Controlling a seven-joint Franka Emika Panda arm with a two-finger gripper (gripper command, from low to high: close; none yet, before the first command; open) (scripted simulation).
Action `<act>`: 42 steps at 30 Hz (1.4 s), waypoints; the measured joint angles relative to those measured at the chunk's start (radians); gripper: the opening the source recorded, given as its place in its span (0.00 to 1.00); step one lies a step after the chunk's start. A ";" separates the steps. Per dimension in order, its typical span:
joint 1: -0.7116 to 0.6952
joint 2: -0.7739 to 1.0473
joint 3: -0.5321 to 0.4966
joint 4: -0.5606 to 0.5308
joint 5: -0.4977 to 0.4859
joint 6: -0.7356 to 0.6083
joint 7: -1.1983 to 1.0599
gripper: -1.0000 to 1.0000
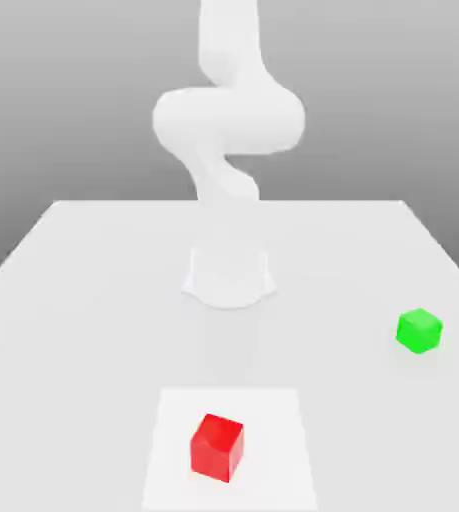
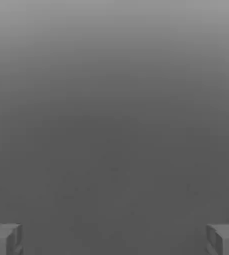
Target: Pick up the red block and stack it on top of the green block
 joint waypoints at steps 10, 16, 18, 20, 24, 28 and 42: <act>0.138 0.312 -0.144 -0.109 0.009 0.149 -0.426 0.50; 0.190 0.498 -0.202 -0.174 0.043 0.236 -0.698 0.50; 0.202 0.561 -0.216 -0.195 0.056 0.265 -0.790 0.50; 0.210 0.623 -0.224 -0.217 0.068 0.294 -0.882 0.50; 0.208 0.747 -0.223 -0.260 0.085 0.353 -1.059 0.50; 0.185 0.876 -0.200 -0.283 0.107 0.429 -1.192 0.50; 0.140 0.985 -0.143 -0.270 0.163 0.514 -1.246 0.00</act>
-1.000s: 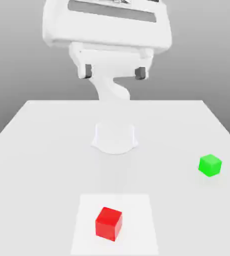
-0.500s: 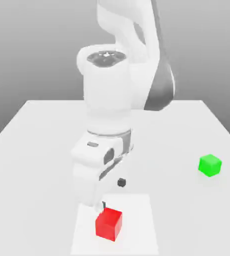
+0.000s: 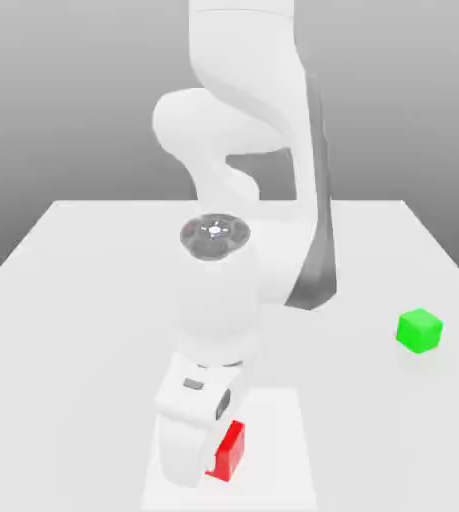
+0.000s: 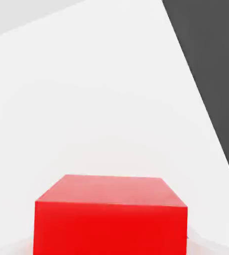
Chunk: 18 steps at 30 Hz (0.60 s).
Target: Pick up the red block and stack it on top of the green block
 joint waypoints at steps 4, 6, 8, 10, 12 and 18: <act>0.033 -0.131 -0.020 -0.026 -0.078 -0.103 0.075 0.00; 0.099 -0.174 0.029 -0.050 -0.083 -0.122 0.138 0.00; 0.210 -0.210 0.080 -0.075 -0.078 -0.133 0.205 0.00; 0.307 -0.246 0.126 -0.101 -0.073 -0.141 0.275 0.00; 0.405 -0.281 0.166 -0.127 -0.070 -0.150 0.347 0.00; 0.607 -0.388 0.323 -0.206 -0.071 -0.174 0.572 0.00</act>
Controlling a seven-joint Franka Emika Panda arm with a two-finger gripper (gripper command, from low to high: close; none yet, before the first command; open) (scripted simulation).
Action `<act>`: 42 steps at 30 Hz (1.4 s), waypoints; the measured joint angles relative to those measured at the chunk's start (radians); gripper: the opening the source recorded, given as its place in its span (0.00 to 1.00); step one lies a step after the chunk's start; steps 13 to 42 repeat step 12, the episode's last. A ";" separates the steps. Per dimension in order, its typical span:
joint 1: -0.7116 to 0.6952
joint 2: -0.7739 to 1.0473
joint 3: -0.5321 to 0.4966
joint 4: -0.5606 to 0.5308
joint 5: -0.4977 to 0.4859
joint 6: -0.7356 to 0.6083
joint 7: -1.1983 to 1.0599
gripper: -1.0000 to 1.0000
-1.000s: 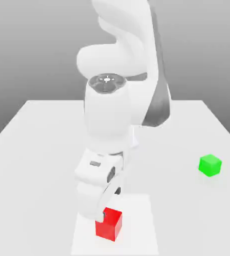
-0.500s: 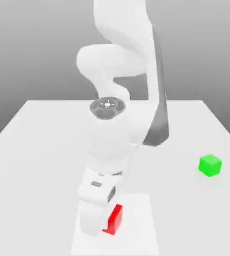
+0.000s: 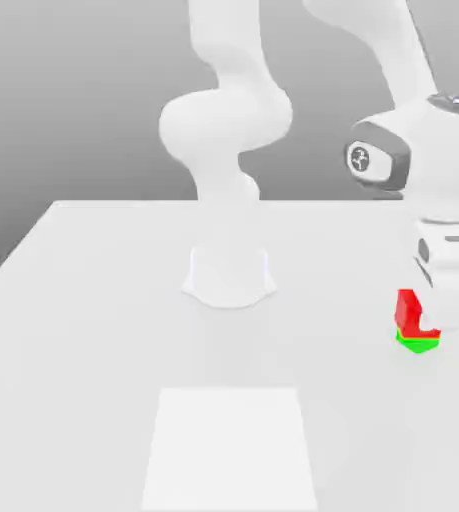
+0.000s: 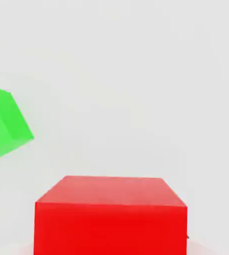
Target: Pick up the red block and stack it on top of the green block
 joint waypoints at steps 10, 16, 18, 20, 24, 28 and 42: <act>0.062 0.183 0.077 -0.026 -0.142 0.206 0.199 1.00; 0.062 0.183 0.077 -0.026 -0.142 0.206 0.199 1.00; 0.062 0.183 0.077 -0.026 -0.142 0.206 0.199 1.00; 0.062 0.183 0.077 -0.026 -0.142 0.206 0.199 1.00; 0.062 0.183 0.077 -0.026 -0.142 0.206 0.199 1.00; 0.062 0.183 0.077 -0.026 -0.142 0.206 0.199 1.00; 0.062 0.183 0.077 -0.026 -0.142 0.206 0.199 1.00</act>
